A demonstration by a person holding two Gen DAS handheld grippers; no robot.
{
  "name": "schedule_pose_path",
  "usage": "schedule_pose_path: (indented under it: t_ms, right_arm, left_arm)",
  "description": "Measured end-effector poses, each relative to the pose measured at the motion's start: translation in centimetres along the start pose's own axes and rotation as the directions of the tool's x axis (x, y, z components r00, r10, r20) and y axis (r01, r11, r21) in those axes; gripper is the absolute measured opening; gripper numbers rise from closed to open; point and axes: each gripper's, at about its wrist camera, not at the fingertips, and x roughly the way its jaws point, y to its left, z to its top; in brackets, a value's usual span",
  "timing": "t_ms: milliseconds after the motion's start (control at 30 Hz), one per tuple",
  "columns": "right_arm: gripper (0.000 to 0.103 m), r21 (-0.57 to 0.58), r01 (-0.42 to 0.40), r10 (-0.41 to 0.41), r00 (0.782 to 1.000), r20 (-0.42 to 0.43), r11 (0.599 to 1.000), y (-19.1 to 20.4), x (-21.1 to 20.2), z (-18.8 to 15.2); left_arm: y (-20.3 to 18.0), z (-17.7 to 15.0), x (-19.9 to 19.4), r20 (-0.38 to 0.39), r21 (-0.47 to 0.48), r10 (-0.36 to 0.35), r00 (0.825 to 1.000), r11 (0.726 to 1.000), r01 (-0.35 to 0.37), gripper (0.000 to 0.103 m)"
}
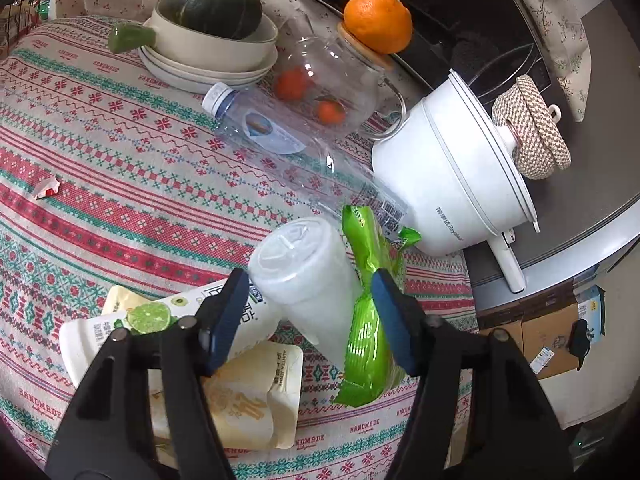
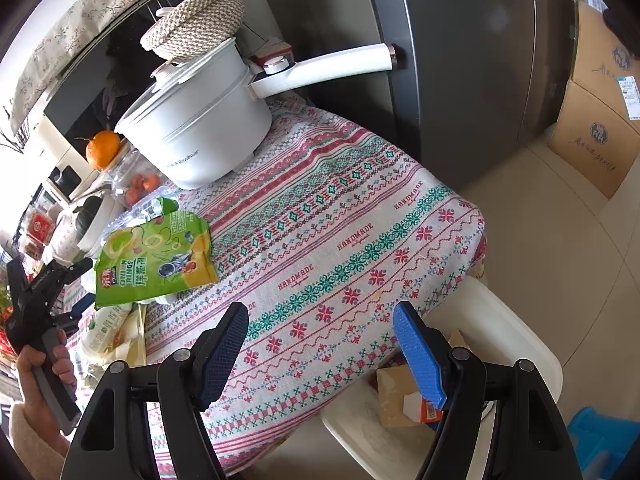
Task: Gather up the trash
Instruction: 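Grasp the white plastic cup with the left gripper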
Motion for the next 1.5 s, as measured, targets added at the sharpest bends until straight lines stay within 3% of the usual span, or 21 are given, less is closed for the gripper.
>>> schedule_pose_path:
  t_ms: [100, 133, 167, 267, 367, 400, 467, 500, 667, 967, 1067, 1133, 1500]
  right_arm:
    - [0.076, 0.005, 0.003, -0.003, 1.0, -0.008, 1.0, -0.4, 0.2, 0.1]
    - [0.076, 0.004, 0.006, -0.006, 1.0, -0.008, 1.0, -0.5, 0.2, 0.1]
    - [0.076, 0.003, 0.009, -0.009, 1.0, -0.009, 1.0, -0.6, 0.2, 0.1]
    - [0.076, 0.004, 0.013, -0.013, 1.0, -0.013, 1.0, -0.7, 0.2, 0.0]
    - [0.076, 0.003, 0.013, -0.013, 1.0, -0.015, 1.0, -0.6, 0.1, -0.2]
    - [0.076, 0.002, 0.012, -0.012, 1.0, -0.015, 1.0, -0.5, 0.0, -0.2]
    - [0.076, -0.001, 0.006, -0.006, 1.0, -0.014, 1.0, -0.3, -0.3, -0.4]
    - [0.076, -0.004, 0.004, -0.004, 1.0, -0.013, 1.0, -0.1, -0.3, -0.4]
    - [0.076, -0.036, 0.003, -0.004, 1.0, -0.013, 0.999, 0.6, -0.4, -0.5]
    - [0.076, -0.094, 0.021, -0.026, 0.998, -0.05, 0.995, 2.0, 1.9, 1.0]
    - [0.076, -0.151, 0.007, -0.015, 0.998, -0.056, 0.989, 3.8, 3.3, 2.3]
    - [0.076, -0.179, -0.013, 0.001, 0.998, -0.065, 0.984, 4.9, 4.4, 3.0]
    - [0.076, -0.215, -0.02, -0.002, 0.995, -0.099, 0.976, 6.5, 9.1, 4.4]
  left_arm:
    - [0.0, 0.1, 0.2, 0.016, -0.031, -0.021, 1.0, 0.999, 0.022, 0.04]
    - [-0.3, 0.1, 0.3, 0.014, -0.02, -0.014, 1.0, 1.0, 0.015, 0.011]
    - [-0.6, 0.0, 0.3, 0.007, 0.001, 0.002, 1.0, 1.0, -0.002, 0.0]
    - [-1.7, -0.5, 0.7, -0.017, 0.066, 0.022, 1.0, 0.998, -0.021, 0.0]
    - [-1.7, -0.6, 0.4, -0.029, 0.056, 0.012, 1.0, 0.998, -0.01, 0.002]
    - [-1.5, -0.6, 0.2, -0.03, 0.039, 0.004, 1.0, 0.999, -0.003, 0.01]
    - [-1.0, -0.3, -0.4, -0.013, 0.015, 0.004, 1.0, 1.0, -0.004, 0.065]
    - [-0.8, -0.3, -0.8, 0.015, 0.01, 0.016, 1.0, 1.0, -0.016, 0.069]
    - [-0.5, 0.5, -0.3, 0.018, 0.002, 0.037, 0.999, 0.999, -0.037, 0.069]
    - [0.5, 2.9, 4.6, -0.074, -0.043, 0.084, 0.994, 0.995, -0.087, 0.068]
    - [0.5, 3.7, 6.6, -0.129, -0.021, 0.091, 0.988, 0.995, -0.094, 0.059]
    - [0.6, 4.3, 7.3, -0.147, -0.052, 0.067, 0.987, 0.996, -0.075, 0.059]
    - [-2.9, 4.6, 10.8, -0.205, -0.028, 0.149, 0.967, 0.987, -0.158, 0.059]
